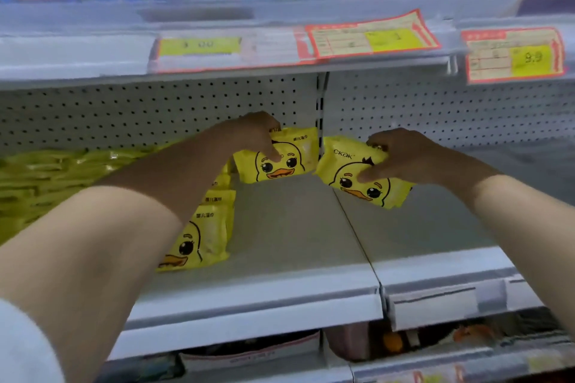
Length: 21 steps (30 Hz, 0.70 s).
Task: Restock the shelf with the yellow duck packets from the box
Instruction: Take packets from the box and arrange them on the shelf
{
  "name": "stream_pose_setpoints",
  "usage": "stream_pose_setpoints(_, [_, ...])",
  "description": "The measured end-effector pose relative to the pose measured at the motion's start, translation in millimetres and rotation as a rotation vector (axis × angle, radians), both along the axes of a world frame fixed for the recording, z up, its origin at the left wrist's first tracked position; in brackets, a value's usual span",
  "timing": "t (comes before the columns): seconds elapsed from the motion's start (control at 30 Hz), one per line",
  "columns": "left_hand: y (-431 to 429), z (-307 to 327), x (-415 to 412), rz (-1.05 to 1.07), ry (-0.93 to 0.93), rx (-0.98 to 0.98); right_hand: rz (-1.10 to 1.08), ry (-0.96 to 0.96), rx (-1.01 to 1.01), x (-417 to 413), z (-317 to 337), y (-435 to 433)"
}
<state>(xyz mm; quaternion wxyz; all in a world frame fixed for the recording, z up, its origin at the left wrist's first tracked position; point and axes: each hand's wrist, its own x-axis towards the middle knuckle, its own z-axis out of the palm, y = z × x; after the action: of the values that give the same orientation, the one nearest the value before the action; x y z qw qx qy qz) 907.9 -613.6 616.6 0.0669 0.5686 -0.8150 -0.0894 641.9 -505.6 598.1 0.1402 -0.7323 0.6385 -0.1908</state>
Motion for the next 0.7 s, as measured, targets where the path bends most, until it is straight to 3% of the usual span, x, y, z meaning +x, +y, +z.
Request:
stream_pose_setpoints(0.4, [-48,-22,13,-0.082,-0.108,-0.046,-0.092,-0.02,0.014,-7,-16,-17])
stream_pose_setpoints(0.7, [-70,-34,23,-0.109,-0.086,-0.008,-0.13,-0.046,-0.016,-3,-20,-32])
